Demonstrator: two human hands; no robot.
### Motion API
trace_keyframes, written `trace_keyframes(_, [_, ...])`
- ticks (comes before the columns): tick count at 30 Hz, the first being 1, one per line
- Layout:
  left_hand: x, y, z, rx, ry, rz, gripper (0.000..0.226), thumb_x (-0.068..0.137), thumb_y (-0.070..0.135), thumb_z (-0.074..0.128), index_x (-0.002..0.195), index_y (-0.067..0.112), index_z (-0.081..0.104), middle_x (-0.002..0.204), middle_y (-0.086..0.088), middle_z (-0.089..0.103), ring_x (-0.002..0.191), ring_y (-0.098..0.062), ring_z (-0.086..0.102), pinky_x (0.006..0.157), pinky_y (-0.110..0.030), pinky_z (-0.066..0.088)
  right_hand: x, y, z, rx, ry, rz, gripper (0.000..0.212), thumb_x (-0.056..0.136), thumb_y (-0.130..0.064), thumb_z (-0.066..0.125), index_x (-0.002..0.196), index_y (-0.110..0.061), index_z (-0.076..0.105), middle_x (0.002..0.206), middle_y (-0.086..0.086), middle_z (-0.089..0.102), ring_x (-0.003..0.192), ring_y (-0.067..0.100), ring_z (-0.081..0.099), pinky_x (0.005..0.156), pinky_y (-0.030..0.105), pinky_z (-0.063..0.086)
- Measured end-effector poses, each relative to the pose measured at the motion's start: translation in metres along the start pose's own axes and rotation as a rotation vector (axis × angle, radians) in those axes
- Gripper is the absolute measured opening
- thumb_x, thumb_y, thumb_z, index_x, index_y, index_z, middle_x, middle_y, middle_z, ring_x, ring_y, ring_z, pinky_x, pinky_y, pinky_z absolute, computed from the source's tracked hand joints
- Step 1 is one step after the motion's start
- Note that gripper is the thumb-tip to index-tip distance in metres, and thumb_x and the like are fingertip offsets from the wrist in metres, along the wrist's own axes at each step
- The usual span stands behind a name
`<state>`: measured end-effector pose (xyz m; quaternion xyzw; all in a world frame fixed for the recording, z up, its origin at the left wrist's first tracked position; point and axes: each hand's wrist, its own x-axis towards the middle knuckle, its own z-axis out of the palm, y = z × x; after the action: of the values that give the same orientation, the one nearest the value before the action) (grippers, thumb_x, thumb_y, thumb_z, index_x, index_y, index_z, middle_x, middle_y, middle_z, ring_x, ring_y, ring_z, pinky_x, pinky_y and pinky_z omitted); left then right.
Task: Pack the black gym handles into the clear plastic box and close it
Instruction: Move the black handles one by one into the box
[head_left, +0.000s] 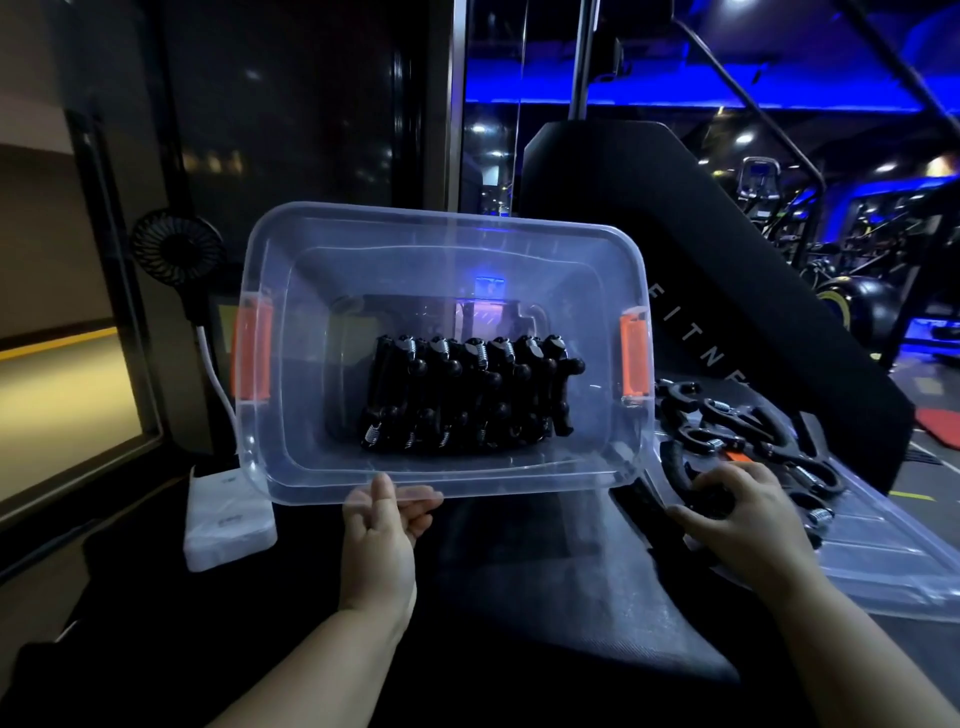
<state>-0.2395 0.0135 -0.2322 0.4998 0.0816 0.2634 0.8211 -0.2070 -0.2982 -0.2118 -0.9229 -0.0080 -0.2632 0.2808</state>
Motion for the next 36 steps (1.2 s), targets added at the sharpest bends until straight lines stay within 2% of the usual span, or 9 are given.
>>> trace_keyframes(6, [0.001,-0.001,0.0,0.003,-0.005,0.001,0.021,0.103,0.03,0.03,0.095,0.019,0.046,0.072,-0.003,0.069,0.068,-0.012,0.067,0.071,-0.027,0.047,-0.01,0.0,-0.002,0.11,-0.012,-0.103,0.024,0.065,-0.024,0.087,0.079,-0.024,0.067,0.087,-0.011,0.062,0.08,0.0,0.056,0.068,0.008,0.037])
trace_keyframes(11, [0.001,-0.001,0.001,0.0,0.004,-0.001,0.019,0.103,0.03,0.03,0.095,0.02,0.044,0.076,-0.007,0.067,0.071,-0.015,0.066,0.07,-0.027,0.047,-0.02,-0.003,-0.009,0.188,-0.133,-0.157,0.025,0.064,-0.024,0.087,0.079,-0.033,0.071,0.103,-0.016,0.059,0.097,-0.015,0.051,0.076,-0.004,0.032])
trace_keyframes(17, [-0.001,-0.001,0.001,0.012,0.01,-0.003,0.019,0.103,0.031,0.03,0.093,0.021,0.044,0.078,-0.006,0.067,0.076,-0.018,0.066,0.071,-0.027,0.047,-0.026,-0.004,-0.022,0.081,-0.333,-0.222,0.058,0.052,-0.026,0.093,0.101,-0.042,0.066,0.112,-0.023,0.049,0.099,-0.009,0.053,0.078,0.001,0.038])
trace_keyframes(20, [0.0,-0.001,0.001,0.014,0.011,-0.01,0.019,0.103,0.031,0.03,0.093,0.022,0.043,0.079,-0.007,0.067,0.076,-0.019,0.065,0.071,-0.027,0.046,-0.024,-0.011,-0.018,-0.105,-0.254,-0.319,0.05,0.06,-0.021,0.09,0.103,-0.037,0.071,0.103,-0.018,0.051,0.08,-0.001,0.058,0.068,0.006,0.042])
trace_keyframes(23, [-0.001,-0.001,0.001,0.012,0.011,-0.015,0.018,0.103,0.031,0.031,0.093,0.021,0.043,0.079,-0.007,0.067,0.076,-0.019,0.065,0.071,-0.027,0.047,-0.025,-0.021,-0.016,-0.225,-0.149,-0.387,0.038,0.069,-0.018,0.084,0.102,-0.033,0.073,0.096,-0.01,0.054,0.075,0.009,0.06,0.066,0.015,0.042])
trace_keyframes(28, [-0.002,0.0,0.001,0.008,0.011,-0.017,0.019,0.103,0.03,0.031,0.091,0.021,0.042,0.078,-0.007,0.067,0.076,-0.02,0.065,0.07,-0.027,0.046,-0.031,-0.04,-0.018,-0.279,-0.133,-0.545,0.031,0.068,-0.029,0.085,0.097,-0.031,0.071,0.082,-0.008,0.051,0.064,0.015,0.057,0.053,0.027,0.048])
trace_keyframes(30, [-0.001,-0.001,0.0,0.01,0.007,-0.014,0.02,0.103,0.031,0.031,0.091,0.021,0.043,0.077,-0.006,0.067,0.076,-0.019,0.066,0.07,-0.027,0.047,-0.032,-0.05,-0.021,-0.242,-0.086,-0.601,0.029,0.07,-0.032,0.083,0.097,-0.026,0.071,0.081,-0.007,0.052,0.063,0.018,0.058,0.053,0.026,0.046])
trace_keyframes(34, [0.001,-0.003,-0.001,0.015,-0.003,-0.017,0.022,0.103,0.032,0.031,0.092,0.018,0.045,0.079,-0.007,0.068,0.077,-0.019,0.066,0.07,-0.026,0.046,-0.034,-0.076,-0.027,-0.126,0.053,-0.638,0.029,0.08,-0.045,0.069,0.094,-0.02,0.071,0.08,-0.009,0.053,0.058,0.009,0.051,0.054,0.008,0.031])
trace_keyframes(36, [0.002,-0.004,-0.001,0.024,-0.009,-0.02,0.024,0.103,0.032,0.031,0.095,0.016,0.046,0.08,-0.008,0.069,0.078,-0.019,0.067,0.07,-0.026,0.046,-0.035,-0.088,-0.024,-0.043,0.105,-0.61,0.038,0.079,-0.05,0.063,0.096,-0.017,0.072,0.081,-0.008,0.056,0.058,0.011,0.054,0.052,0.016,0.041])
